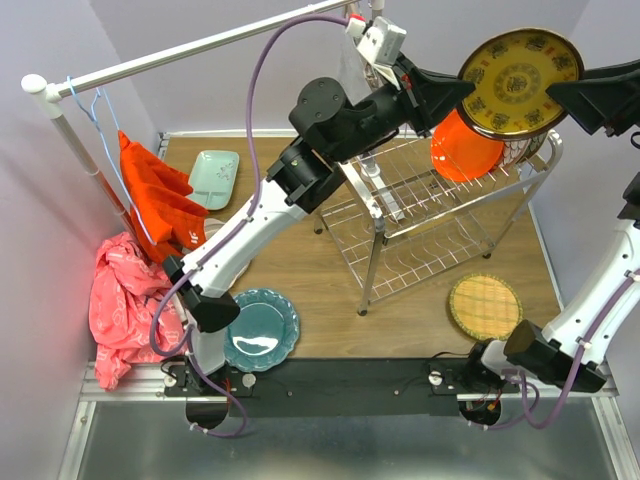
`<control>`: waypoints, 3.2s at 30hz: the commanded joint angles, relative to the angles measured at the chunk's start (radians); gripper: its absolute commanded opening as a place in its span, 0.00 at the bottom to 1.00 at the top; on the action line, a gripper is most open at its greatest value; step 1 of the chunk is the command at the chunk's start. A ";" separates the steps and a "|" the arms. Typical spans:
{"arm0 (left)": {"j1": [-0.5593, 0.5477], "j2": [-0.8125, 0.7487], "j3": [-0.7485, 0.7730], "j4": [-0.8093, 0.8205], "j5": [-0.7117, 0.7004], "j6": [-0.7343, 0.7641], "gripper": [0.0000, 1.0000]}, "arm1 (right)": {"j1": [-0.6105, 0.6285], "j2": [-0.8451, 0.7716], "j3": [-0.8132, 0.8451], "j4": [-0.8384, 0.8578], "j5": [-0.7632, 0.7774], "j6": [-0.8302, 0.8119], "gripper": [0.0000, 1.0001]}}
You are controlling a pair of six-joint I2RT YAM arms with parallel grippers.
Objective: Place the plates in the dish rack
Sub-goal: Pass the plate from the left arm to the right, then insert the plate into the dish rack
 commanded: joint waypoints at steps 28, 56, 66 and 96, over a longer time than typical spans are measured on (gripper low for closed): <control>0.028 -0.507 -0.563 0.069 -0.547 0.171 0.70 | 0.006 -0.073 0.056 -0.287 0.203 -0.546 0.00; 0.036 -0.786 -0.881 -0.008 -0.741 0.053 0.70 | 0.781 -0.034 -0.064 -0.713 1.038 -1.212 0.01; 0.036 -0.795 -0.924 -0.010 -0.751 0.017 0.70 | 0.873 -0.122 -0.223 -0.649 1.248 -1.329 0.00; 0.044 -0.823 -0.987 0.003 -0.761 -0.008 0.70 | 1.013 -0.183 -0.397 -0.568 1.536 -1.450 0.01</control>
